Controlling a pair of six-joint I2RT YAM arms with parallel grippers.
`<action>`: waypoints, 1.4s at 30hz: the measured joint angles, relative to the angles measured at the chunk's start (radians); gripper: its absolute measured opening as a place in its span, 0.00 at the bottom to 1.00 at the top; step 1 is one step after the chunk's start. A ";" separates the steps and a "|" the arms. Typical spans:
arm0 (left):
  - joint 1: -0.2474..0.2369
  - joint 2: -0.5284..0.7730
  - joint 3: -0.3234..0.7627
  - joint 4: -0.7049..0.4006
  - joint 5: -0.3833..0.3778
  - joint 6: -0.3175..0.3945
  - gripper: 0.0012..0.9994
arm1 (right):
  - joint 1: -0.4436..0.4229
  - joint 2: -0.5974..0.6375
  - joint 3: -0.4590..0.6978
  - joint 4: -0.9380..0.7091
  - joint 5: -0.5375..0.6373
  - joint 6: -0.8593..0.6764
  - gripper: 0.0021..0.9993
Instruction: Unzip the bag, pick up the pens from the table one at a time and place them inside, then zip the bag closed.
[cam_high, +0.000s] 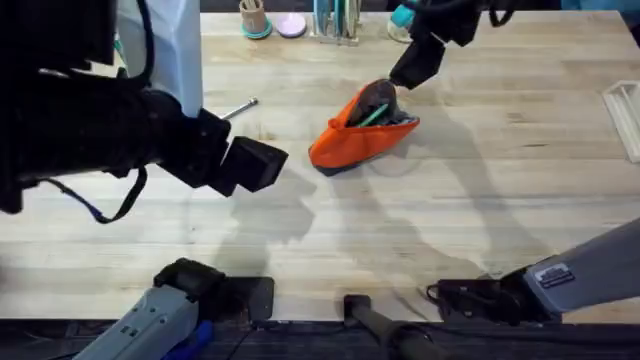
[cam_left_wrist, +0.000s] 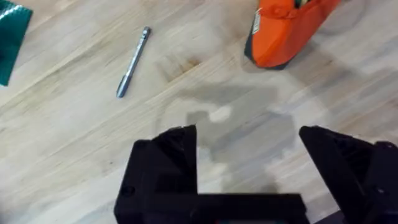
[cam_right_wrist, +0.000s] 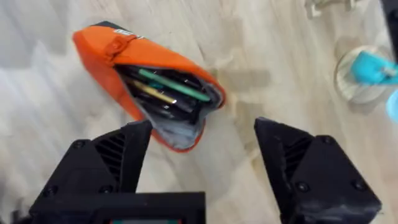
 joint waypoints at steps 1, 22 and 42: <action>0.000 0.005 0.000 -0.001 -0.009 0.000 0.99 | 0.000 0.000 0.011 -0.017 0.000 0.017 1.00; 0.274 0.194 0.101 -0.023 -0.062 0.197 0.99 | 0.000 -0.001 0.090 -0.077 0.003 0.086 1.00; 0.453 0.586 0.129 0.174 0.087 0.523 0.99 | 0.000 -0.001 0.090 -0.080 0.003 0.086 1.00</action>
